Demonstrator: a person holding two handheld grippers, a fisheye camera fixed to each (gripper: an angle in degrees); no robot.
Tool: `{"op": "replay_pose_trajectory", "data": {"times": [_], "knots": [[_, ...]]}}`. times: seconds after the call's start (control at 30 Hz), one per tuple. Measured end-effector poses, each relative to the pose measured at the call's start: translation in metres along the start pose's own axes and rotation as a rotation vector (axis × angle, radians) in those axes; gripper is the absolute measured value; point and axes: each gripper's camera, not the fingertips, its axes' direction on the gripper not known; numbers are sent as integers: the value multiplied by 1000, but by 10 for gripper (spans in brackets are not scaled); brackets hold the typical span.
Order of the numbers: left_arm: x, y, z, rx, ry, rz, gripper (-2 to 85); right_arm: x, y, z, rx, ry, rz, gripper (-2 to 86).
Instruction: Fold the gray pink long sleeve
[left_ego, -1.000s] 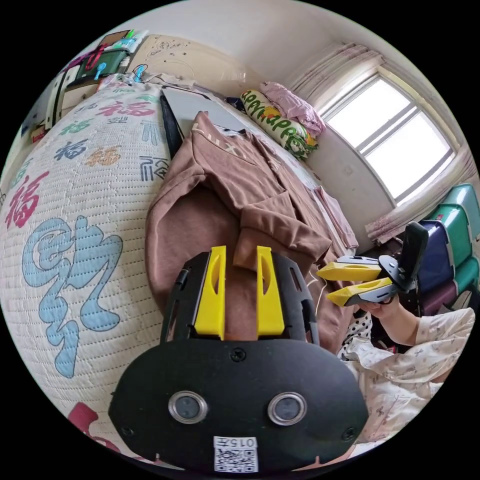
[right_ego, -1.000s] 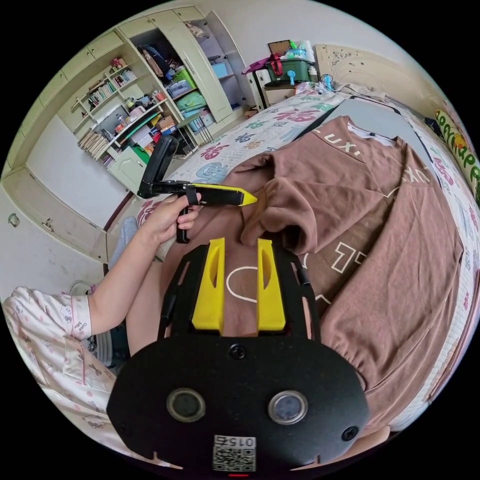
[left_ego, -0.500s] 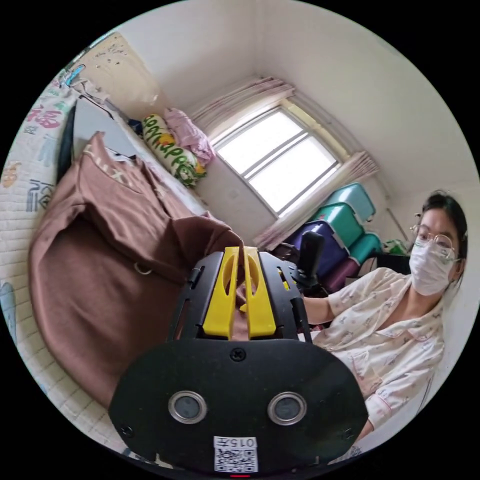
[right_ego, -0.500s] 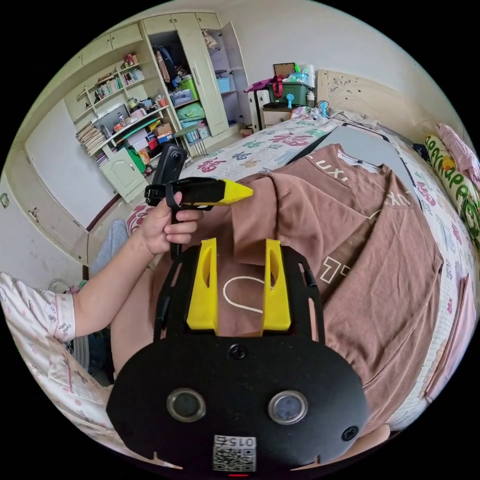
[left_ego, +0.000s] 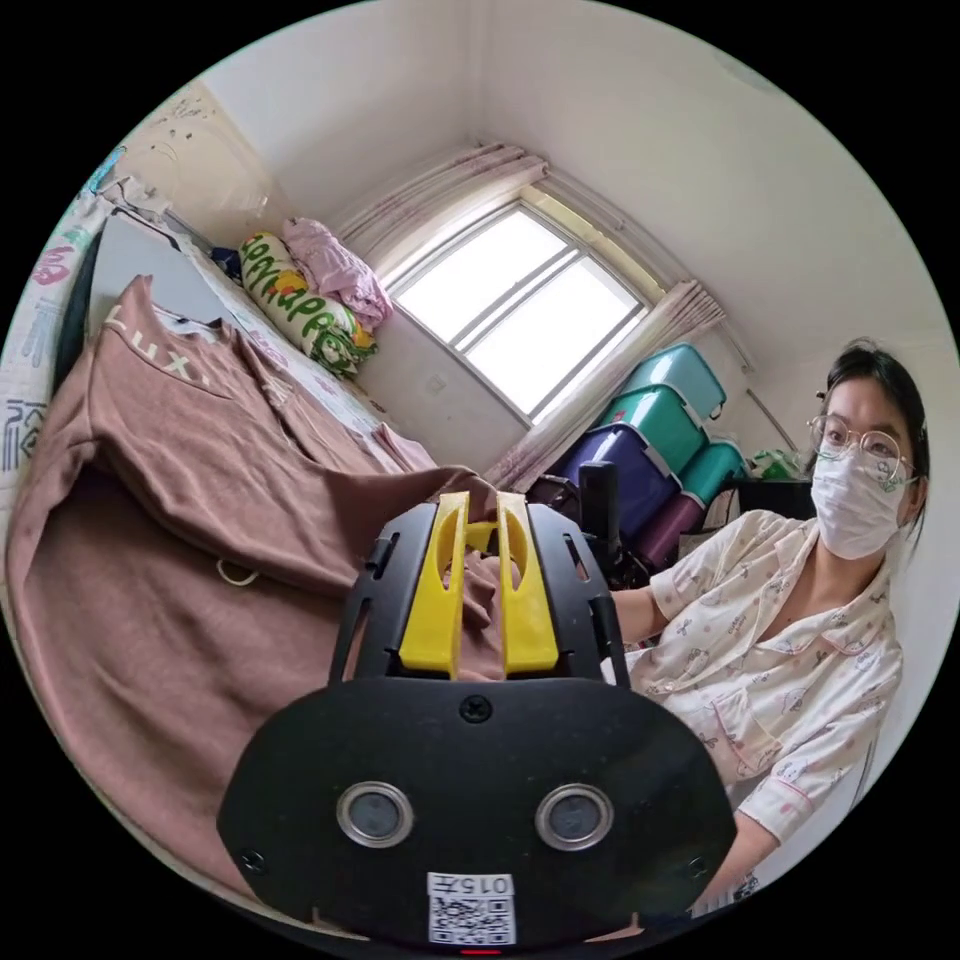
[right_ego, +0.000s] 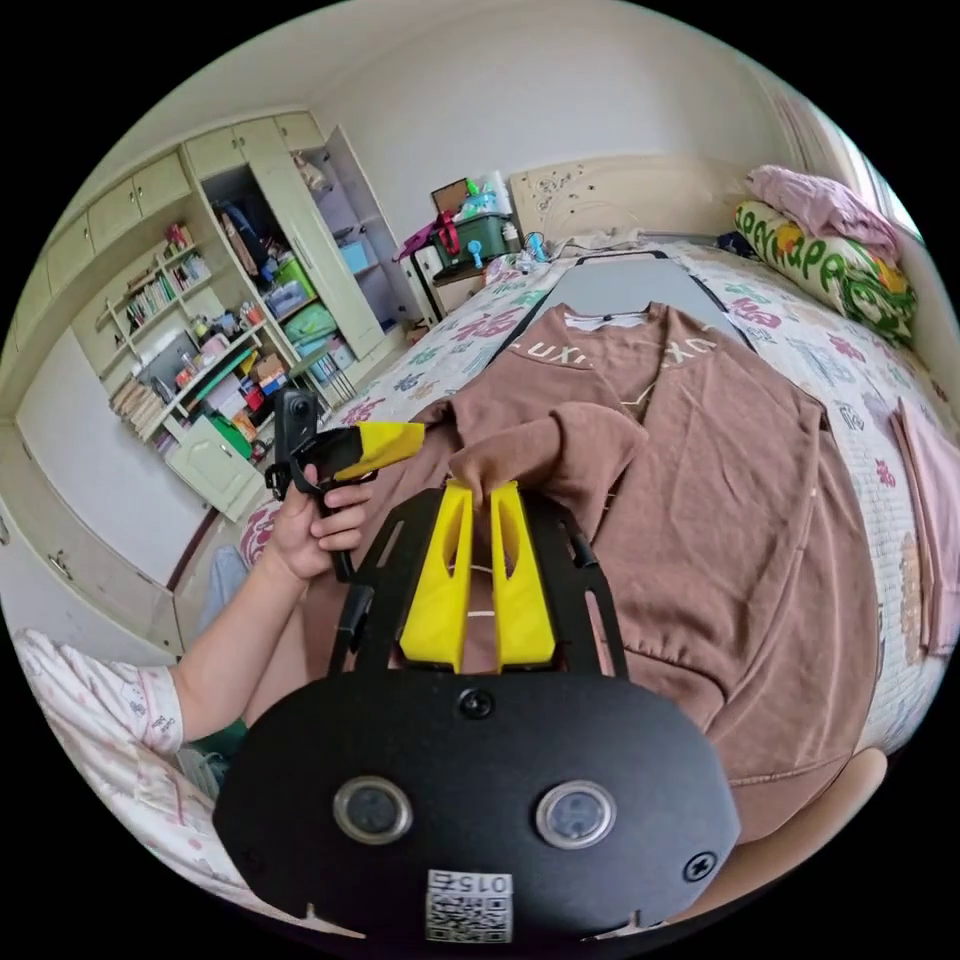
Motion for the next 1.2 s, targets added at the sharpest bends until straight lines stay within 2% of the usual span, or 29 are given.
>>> {"op": "replay_pose_trajectory", "data": {"times": [0.17,0.33,0.5,0.6,0.67,0.87,0.97,1.03,1.2], "knots": [[-9,13,-41,113,-120,-71,56,63,8,-69,-40,-86,136,15],[-23,29,-63,209,-194,-178,59,83,13,-95,-164,-81,128,9],[-26,37,-66,213,-243,-218,66,95,1,-115,-196,-98,154,6],[-26,39,-64,186,-296,-249,75,109,-9,-133,-178,-225,223,5],[-20,41,-70,220,-395,-270,83,111,-19,-150,-165,-356,234,5],[-14,41,-82,284,-597,-362,132,103,-39,-176,-222,-306,193,4],[-19,34,-80,286,-623,-393,143,116,-48,-183,-218,-363,248,4],[-35,28,-80,285,-553,-421,139,119,-54,-183,-228,-384,268,4],[-58,19,-95,407,-555,-519,66,104,-72,-184,-273,-341,230,4]]}}
